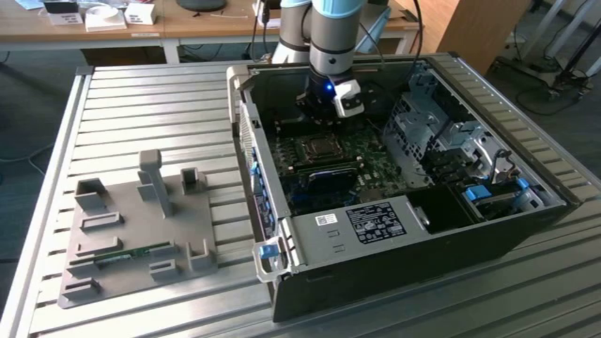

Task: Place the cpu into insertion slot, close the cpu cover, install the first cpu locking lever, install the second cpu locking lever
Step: 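Install the first cpu locking lever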

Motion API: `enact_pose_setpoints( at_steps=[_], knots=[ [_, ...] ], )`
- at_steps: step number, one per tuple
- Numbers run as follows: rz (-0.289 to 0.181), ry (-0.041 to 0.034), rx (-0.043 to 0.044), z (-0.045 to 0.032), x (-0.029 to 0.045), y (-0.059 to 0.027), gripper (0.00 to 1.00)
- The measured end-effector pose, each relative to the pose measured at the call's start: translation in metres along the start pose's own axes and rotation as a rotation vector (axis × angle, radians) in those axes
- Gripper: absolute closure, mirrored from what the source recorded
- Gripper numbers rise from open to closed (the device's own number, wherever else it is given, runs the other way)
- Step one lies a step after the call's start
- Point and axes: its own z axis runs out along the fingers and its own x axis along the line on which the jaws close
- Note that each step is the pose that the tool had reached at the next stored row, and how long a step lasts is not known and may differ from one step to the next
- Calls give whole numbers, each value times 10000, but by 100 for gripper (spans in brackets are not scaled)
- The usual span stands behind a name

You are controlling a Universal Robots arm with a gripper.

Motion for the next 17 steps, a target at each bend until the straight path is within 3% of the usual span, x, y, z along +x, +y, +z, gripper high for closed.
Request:
enact_pose_setpoints(
  at_steps=[17],
  knots=[
    [-19, -112, 34, 39, 2, -10, 89]
  ],
)
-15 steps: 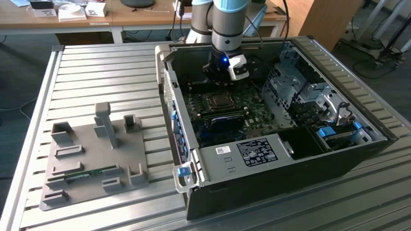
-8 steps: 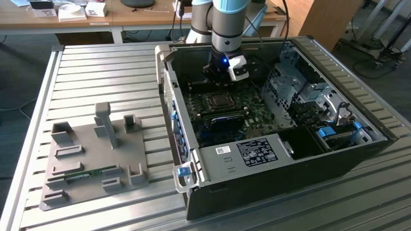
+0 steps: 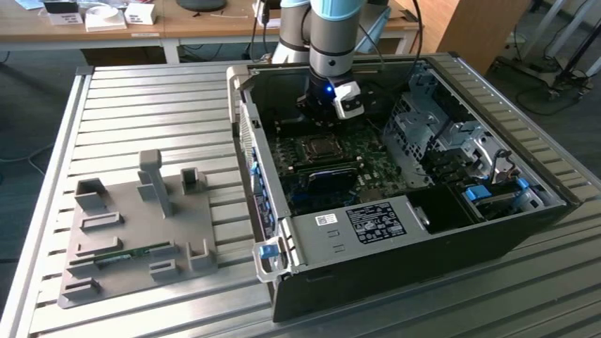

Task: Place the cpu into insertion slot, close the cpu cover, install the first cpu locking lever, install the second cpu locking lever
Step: 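Install the first cpu locking lever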

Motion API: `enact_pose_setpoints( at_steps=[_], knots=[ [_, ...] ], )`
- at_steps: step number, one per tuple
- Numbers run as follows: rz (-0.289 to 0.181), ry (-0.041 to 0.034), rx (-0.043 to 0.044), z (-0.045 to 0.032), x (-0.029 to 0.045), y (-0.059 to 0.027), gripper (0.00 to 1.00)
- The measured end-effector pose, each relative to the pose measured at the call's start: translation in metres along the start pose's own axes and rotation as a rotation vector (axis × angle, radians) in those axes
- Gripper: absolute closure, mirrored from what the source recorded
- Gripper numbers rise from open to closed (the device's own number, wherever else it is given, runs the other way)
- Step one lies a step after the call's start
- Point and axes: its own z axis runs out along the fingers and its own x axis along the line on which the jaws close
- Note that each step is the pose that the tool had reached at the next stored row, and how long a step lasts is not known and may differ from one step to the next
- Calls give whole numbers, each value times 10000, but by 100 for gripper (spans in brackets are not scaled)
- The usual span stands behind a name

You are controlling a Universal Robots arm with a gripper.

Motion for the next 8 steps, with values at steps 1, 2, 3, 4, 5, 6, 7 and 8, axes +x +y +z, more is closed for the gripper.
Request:
enact_pose_setpoints(
  at_steps=[1, 2, 3, 4, 5, 6, 7, 8],
  knots=[
    [1, -1, -3, -1, 0, 1, 89],
    [1, -3, -9, -6, -1, 3, 89],
    [2, -5, -12, -16, -2, 5, 89],
    [5, -3, -6, -29, -3, 6, 89],
    [10, -1, 0, -42, -4, 7, 89],
    [19, -3, -2, -51, -5, 9, 89],
    [29, -5, 0, -57, -5, 10, 89],
    [41, -6, 0, -59, -6, 11, 89]
  ],
)
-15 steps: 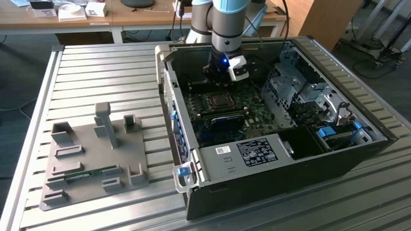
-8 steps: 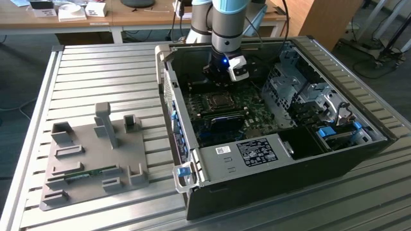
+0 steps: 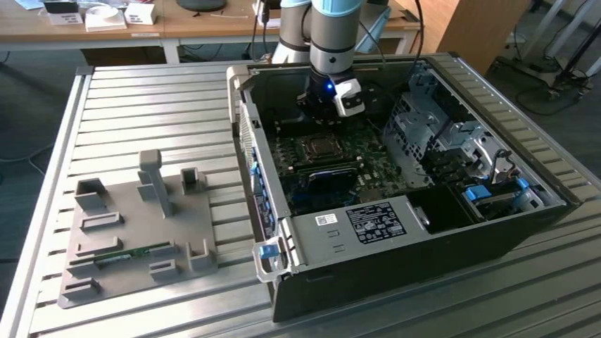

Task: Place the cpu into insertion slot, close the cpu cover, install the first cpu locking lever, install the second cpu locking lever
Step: 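Install the first cpu locking lever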

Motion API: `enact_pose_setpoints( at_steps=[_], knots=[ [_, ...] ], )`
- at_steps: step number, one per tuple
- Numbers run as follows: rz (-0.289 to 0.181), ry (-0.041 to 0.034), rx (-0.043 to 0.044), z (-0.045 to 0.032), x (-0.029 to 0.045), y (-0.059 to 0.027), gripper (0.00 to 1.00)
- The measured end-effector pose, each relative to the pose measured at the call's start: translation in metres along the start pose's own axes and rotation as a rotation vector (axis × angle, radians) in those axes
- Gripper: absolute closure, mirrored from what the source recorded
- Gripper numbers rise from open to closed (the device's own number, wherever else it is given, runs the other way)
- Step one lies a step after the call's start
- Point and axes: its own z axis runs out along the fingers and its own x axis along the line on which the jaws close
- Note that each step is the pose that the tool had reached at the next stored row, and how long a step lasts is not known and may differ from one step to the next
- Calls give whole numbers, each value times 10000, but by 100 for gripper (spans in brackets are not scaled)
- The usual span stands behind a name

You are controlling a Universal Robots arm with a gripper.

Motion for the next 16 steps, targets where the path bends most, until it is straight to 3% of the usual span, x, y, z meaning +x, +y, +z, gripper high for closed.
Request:
enact_pose_setpoints(
  at_steps=[3, 5, 8, 16],
  knots=[
    [71, -3, -5, 0, 1, -1, 89],
    [100, 22, -80, 0, 1, -1, 89],
    [112, 29, -103, 1, -1, 0, 89],
    [266, 11, -98, 1, 0, 3, 89]
  ],
)
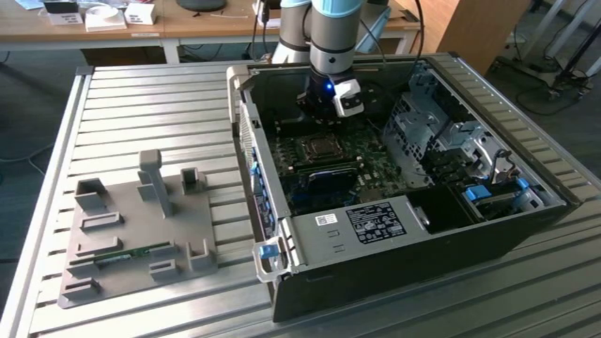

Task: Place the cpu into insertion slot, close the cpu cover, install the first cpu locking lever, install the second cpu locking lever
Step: 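Install the first cpu locking lever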

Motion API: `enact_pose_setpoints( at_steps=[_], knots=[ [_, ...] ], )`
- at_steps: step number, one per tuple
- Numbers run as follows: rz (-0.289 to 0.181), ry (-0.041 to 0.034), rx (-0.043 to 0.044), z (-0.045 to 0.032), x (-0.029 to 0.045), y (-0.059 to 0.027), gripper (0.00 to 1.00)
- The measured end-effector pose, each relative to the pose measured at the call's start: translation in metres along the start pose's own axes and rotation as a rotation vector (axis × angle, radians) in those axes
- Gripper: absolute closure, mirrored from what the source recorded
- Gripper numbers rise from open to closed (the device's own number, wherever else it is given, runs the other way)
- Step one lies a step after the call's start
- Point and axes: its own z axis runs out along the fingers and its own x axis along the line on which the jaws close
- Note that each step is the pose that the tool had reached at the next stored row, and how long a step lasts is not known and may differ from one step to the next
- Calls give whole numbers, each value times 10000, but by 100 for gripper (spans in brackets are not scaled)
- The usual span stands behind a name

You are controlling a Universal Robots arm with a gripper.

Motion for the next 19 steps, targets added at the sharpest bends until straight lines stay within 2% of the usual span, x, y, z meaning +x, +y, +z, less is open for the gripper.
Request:
enact_pose_setpoints(
  at_steps=[9, 19],
  knots=[
    [202, -29, 12, 2, 7, 18, 89],
    [269, -14, -39, 8, 10, 23, 89]
  ],
)
